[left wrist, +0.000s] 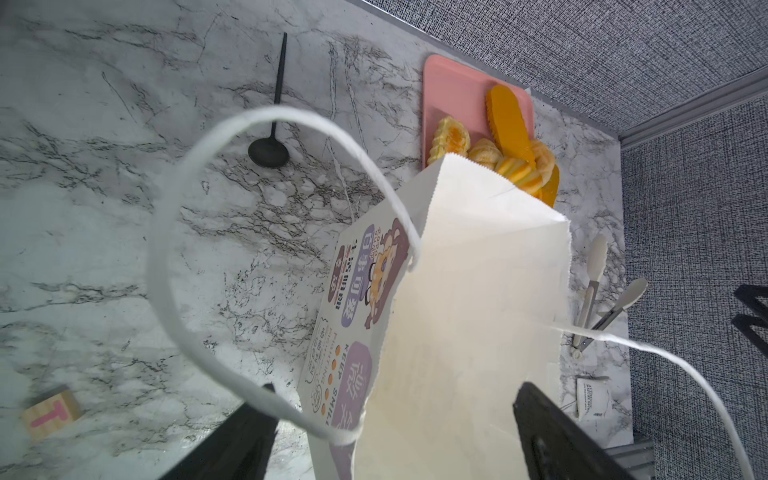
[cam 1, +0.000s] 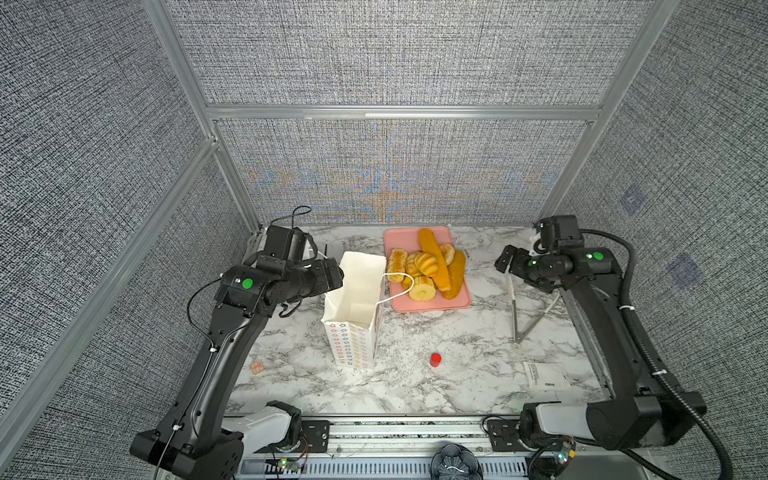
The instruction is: Place the fake bread into the paper bag
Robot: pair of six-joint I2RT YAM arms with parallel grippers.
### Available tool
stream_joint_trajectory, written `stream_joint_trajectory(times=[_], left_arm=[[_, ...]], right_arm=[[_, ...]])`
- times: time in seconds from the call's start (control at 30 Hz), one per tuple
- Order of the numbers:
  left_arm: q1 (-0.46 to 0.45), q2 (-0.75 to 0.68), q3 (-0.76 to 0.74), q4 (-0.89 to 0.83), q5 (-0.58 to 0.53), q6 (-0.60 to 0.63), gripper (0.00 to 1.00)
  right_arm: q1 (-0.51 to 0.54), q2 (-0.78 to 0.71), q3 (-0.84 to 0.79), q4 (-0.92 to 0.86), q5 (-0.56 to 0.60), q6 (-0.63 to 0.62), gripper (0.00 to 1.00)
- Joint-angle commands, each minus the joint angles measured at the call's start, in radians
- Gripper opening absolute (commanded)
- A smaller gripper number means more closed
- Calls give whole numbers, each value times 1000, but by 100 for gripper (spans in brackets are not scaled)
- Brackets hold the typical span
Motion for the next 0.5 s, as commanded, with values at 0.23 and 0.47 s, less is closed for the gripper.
stream_joint_trajectory(times=[0.23,0.47], left_arm=[[2,34,0,-45,-16,60,88],[1,28,-67,13,17,67,84]], right_arm=[[-172,-68,-166,-31,-63,-6,99],[-288,-85,-266,-42,-75,6,99]])
